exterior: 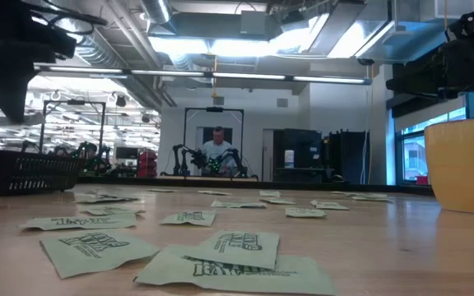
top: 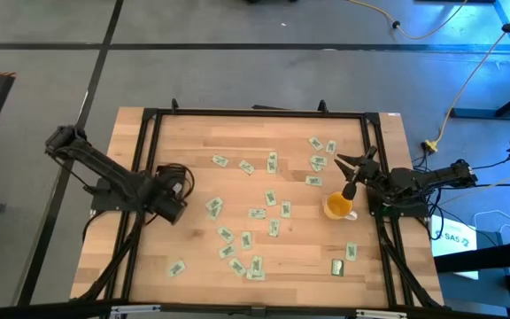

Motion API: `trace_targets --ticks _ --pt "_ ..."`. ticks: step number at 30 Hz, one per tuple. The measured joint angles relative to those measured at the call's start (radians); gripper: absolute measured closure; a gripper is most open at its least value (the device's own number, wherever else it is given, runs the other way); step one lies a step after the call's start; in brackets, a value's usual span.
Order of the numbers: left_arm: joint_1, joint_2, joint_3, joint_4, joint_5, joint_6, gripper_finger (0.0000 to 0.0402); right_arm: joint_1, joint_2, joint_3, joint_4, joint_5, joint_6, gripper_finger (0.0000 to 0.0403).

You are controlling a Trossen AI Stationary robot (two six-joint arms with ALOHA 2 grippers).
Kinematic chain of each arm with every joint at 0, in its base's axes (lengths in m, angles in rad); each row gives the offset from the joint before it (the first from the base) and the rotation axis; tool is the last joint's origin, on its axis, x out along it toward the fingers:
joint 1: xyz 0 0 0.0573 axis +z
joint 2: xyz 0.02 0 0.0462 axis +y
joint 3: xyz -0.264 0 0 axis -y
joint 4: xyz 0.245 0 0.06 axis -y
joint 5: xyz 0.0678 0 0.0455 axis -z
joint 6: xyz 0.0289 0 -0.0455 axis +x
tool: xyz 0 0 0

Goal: Pick and place Stevia / Truvia into bins
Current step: Put the stevia packet into the black bin

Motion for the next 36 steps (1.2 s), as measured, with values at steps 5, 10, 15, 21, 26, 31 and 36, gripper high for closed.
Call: trace_targets --ticks 5,10,15,21,26,31,36 --pt "0.071 0.005 -0.072 0.02 0.087 0.002 0.0391 0.0 0.0 0.0 0.0 0.0 0.0 0.0313" --pt "0.119 0.006 -0.07 0.045 0.124 0.054 0.0391 0.0 0.0 0.0 0.0 0.0 0.0 0.0313" --pt "0.158 0.005 -0.071 0.039 0.125 0.055 0.0391 0.0 0.0 0.0 0.001 0.0 0.0 0.0313" --pt "0.203 0.005 -0.071 0.037 0.115 0.049 0.0391 0.0 0.0 0.0 0.001 0.0 0.0 0.0313" --pt "0.226 0.005 -0.071 0.037 0.122 0.059 0.0391 0.0 0.0 0.0 0.001 0.0 0.0 0.0313" --pt "0.233 0.005 -0.071 0.04 0.111 0.064 0.0391 0.0 0.0 0.0 0.0 0.0 0.0 0.0313" --pt "0.233 0.005 -0.071 0.052 0.075 0.065 0.0391 0.0 0.0 0.0 0.0 0.0 0.0 0.0313"
